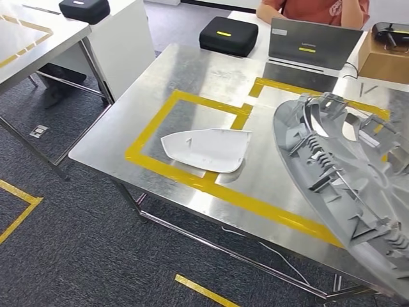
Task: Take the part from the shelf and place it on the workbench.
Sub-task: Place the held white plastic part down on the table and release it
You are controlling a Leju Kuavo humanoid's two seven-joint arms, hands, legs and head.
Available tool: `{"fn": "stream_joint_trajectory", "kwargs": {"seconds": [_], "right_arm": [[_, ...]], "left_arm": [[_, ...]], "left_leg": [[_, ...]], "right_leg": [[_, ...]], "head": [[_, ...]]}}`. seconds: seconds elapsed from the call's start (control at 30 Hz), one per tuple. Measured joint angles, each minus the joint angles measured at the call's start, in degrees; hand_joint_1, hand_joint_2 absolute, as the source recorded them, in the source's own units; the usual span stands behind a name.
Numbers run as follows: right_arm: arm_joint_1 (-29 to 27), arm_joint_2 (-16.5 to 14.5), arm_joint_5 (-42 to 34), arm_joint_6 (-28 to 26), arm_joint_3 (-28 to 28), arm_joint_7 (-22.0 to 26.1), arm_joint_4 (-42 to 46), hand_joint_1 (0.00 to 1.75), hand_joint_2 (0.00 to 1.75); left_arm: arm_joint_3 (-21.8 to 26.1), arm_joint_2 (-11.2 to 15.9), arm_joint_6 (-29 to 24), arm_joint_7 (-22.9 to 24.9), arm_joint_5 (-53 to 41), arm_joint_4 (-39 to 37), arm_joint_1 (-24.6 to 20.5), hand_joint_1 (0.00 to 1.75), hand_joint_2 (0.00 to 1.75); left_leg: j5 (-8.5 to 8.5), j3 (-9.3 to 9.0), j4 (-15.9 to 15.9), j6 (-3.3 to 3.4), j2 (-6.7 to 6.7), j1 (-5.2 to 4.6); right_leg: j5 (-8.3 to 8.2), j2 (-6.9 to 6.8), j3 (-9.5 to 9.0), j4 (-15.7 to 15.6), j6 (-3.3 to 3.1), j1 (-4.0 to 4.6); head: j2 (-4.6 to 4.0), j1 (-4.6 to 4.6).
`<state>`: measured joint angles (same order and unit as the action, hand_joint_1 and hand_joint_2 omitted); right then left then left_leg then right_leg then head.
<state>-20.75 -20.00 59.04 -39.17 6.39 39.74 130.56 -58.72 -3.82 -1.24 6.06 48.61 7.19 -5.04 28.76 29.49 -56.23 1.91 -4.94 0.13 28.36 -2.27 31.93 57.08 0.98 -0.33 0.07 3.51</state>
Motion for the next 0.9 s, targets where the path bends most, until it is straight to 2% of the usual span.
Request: {"fn": "stream_joint_trajectory", "kwargs": {"seconds": [0.07, 0.23, 0.4, 0.63, 0.7, 0.77, 0.8, 0.83, 0.9], "right_arm": [[0.31, 0.00, 0.03, 0.00, 0.80, 0.02, -0.97, 1.75, 1.75], [0.56, 0.00, -0.17, 0.00, 1.70, 0.00, -2.43, 1.75, 1.75], [0.49, 0.00, -1.41, 0.00, 2.10, -0.10, -3.29, 1.75, 1.75], [0.35, -0.01, -2.32, 0.00, 2.48, 0.01, -3.56, 1.75, 1.75], [0.33, -0.02, -2.36, 0.00, 2.51, 0.05, -3.57, 1.75, 1.75], [0.28, -0.02, -2.36, 0.00, 2.51, 0.07, -3.57, 1.75, 1.75], [0.24, -0.02, -2.36, 0.00, 2.52, 0.07, -3.57, 1.75, 1.75], [0.19, -0.02, -2.36, 0.00, 2.52, 0.08, -3.57, 1.75, 1.75], [0.05, -0.02, -2.39, 0.00, 2.53, 0.09, -3.58, 1.75, 1.75]], "left_arm": [[-0.01, 0.01, 0.06, 0.29, 0.39, 0.00, 0.06, 0.00, 0.00], [-0.01, 0.02, 0.06, 0.70, 1.12, 0.00, 0.08, 0.00, 0.00], [-0.01, 0.01, 0.04, 1.05, 1.48, 0.00, 0.10, 0.00, 0.00], [-0.01, 0.21, 0.09, 1.23, 1.83, 0.00, 0.13, 0.00, 0.00], [-0.01, 0.29, 0.14, 1.29, 2.00, 0.00, 0.12, 0.00, 0.00], [-0.01, 0.32, 0.18, 1.46, 2.22, 0.00, 0.08, 0.00, 0.00], [-0.01, 0.33, 0.17, 1.55, 2.31, 0.00, 0.02, 0.00, 0.00], [-0.01, 0.33, 0.16, 1.62, 2.37, 0.00, -0.03, 0.00, 0.00], [-0.01, 0.33, 0.15, 1.75, 2.43, 0.00, -0.09, 0.00, 0.00]], "left_leg": [[-0.14, 0.03, 0.06, -0.37, 0.06, 0.13], [-0.19, 0.05, 0.15, -2.18, 0.09, 0.39], [-0.12, 0.06, 0.03, -2.63, 0.09, 0.36], [0.41, 0.48, -0.85, -1.80, 0.12, 0.00], [0.33, 0.57, -0.79, -1.44, 0.13, -0.14], [-0.33, 0.25, 0.18, -0.95, 0.10, 0.14], [-0.69, 0.12, 0.71, -0.68, 0.07, 0.33], [-0.97, 0.03, 1.09, -0.50, 0.03, 0.53], [-1.08, 0.19, 1.17, -0.32, -0.08, 0.55]], "right_leg": [[0.05, -0.08, 0.01, 0.04, -0.11, 0.15], [0.13, -0.14, 0.05, 0.17, -0.24, 0.31], [0.12, -0.16, 0.04, 0.19, -0.23, 0.25], [-0.15, -0.29, 0.02, 0.13, 0.34, -0.14], [-0.35, -0.36, -0.04, -0.05, 0.68, -0.23], [0.10, 0.07, 0.36, 0.30, 1.14, -0.32], [1.06, 0.59, 1.08, 1.66, 1.35, -0.35], [2.60, 1.19, 2.38, 4.28, 1.57, -0.43], [6.04, 1.96, 5.88, 11.87, 2.07, -0.65]], "head": [[0.00, -0.01], [0.00, -0.03], [0.00, -0.05], [0.00, -0.04], [0.00, -0.02], [0.00, -0.07], [0.00, -0.15], [0.00, -0.24], [0.00, -0.37]]}}
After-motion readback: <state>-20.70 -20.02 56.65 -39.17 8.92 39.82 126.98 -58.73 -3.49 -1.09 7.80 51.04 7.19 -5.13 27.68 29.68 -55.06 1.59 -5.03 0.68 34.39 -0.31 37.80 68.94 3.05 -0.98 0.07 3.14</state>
